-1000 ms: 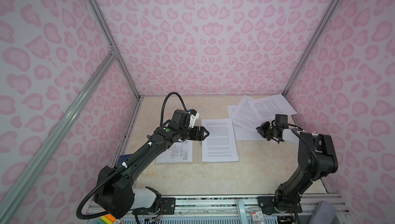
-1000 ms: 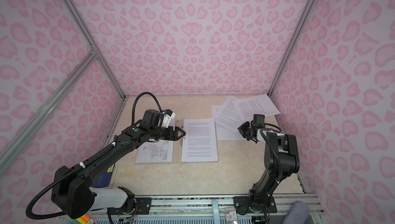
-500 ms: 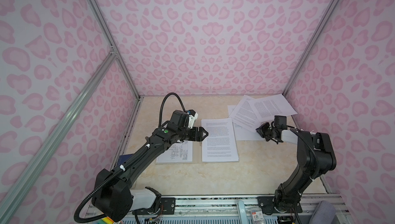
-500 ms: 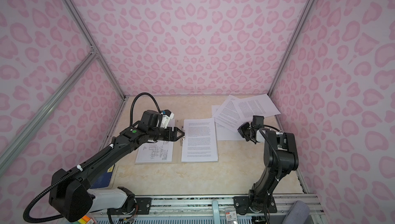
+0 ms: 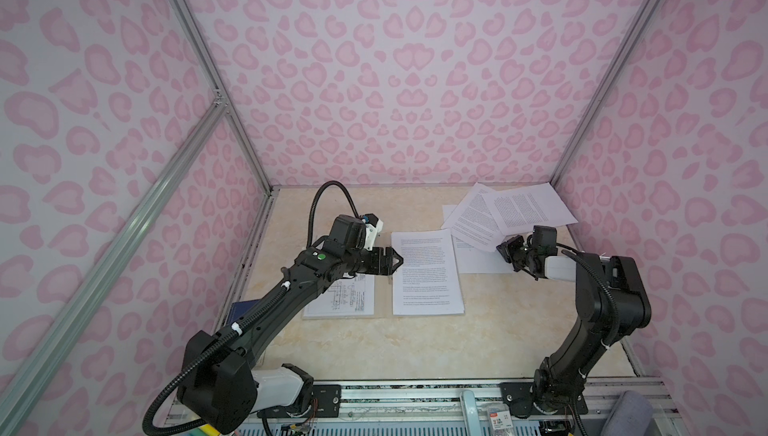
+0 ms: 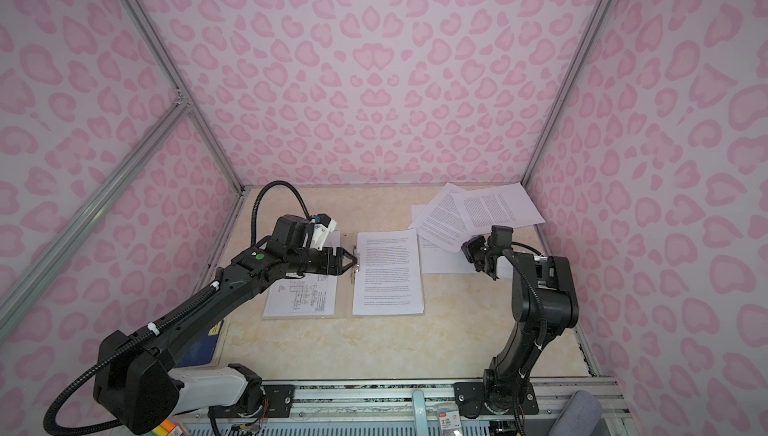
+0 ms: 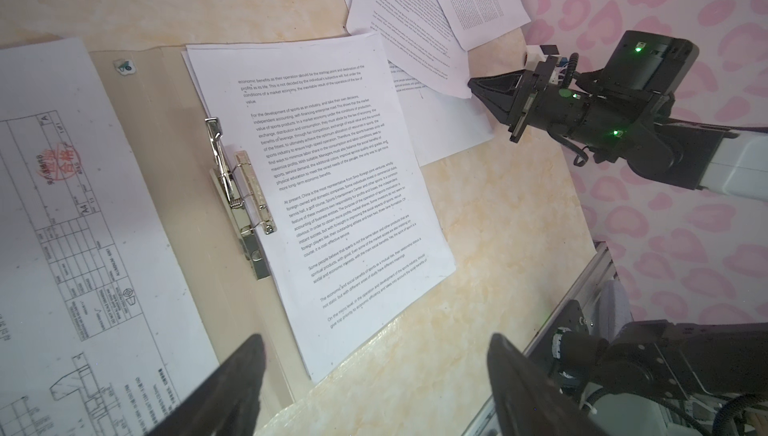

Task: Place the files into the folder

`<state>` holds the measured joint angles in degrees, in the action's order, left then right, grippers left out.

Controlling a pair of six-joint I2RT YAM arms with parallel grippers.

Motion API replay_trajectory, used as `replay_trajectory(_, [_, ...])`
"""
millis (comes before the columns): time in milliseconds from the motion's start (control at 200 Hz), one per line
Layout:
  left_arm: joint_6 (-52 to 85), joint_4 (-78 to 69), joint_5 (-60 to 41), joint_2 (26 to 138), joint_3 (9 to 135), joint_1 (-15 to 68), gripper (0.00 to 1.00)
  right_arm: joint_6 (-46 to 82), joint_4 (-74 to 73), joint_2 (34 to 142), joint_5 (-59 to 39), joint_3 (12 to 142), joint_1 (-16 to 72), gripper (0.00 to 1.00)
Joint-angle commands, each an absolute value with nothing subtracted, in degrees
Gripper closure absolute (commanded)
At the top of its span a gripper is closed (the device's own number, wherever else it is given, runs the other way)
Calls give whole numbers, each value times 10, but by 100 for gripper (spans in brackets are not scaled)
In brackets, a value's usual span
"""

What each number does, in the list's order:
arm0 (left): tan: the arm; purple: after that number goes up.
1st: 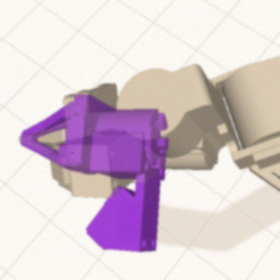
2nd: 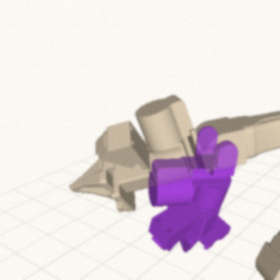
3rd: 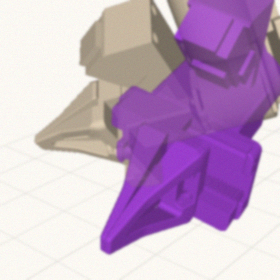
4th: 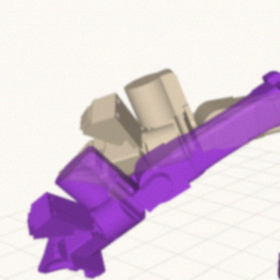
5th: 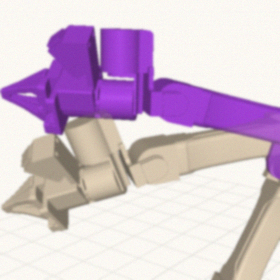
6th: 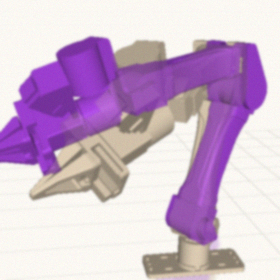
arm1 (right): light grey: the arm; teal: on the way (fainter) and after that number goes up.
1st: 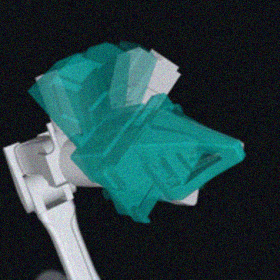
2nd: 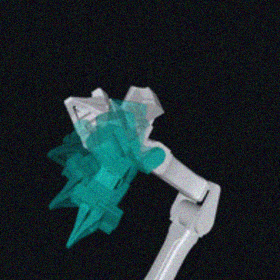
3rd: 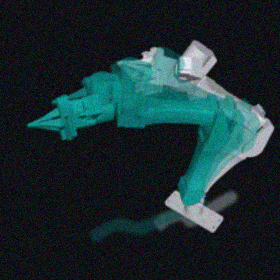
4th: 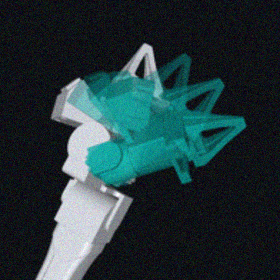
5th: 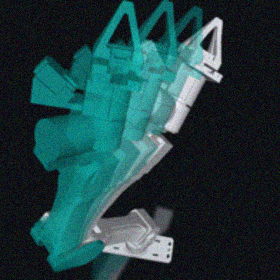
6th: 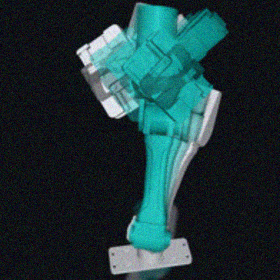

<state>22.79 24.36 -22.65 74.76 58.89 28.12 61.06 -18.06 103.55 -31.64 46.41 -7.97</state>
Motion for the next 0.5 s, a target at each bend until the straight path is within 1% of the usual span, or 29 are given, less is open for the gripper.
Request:
replay_trajectory(0, [221, 246, -225, 742, 587, 280, 15, 613, -190, 1016, -323, 468, -79, 100])
replay_trajectory(205, [220, 246, -224, 745, 591, 278, 15, 634, -153, 961, -342, 491, -71, 100])
replay_trajectory(495, [219, 250, -214, 732, 592, 274, 15, 654, -56, 890, -348, 593, -34, 100])
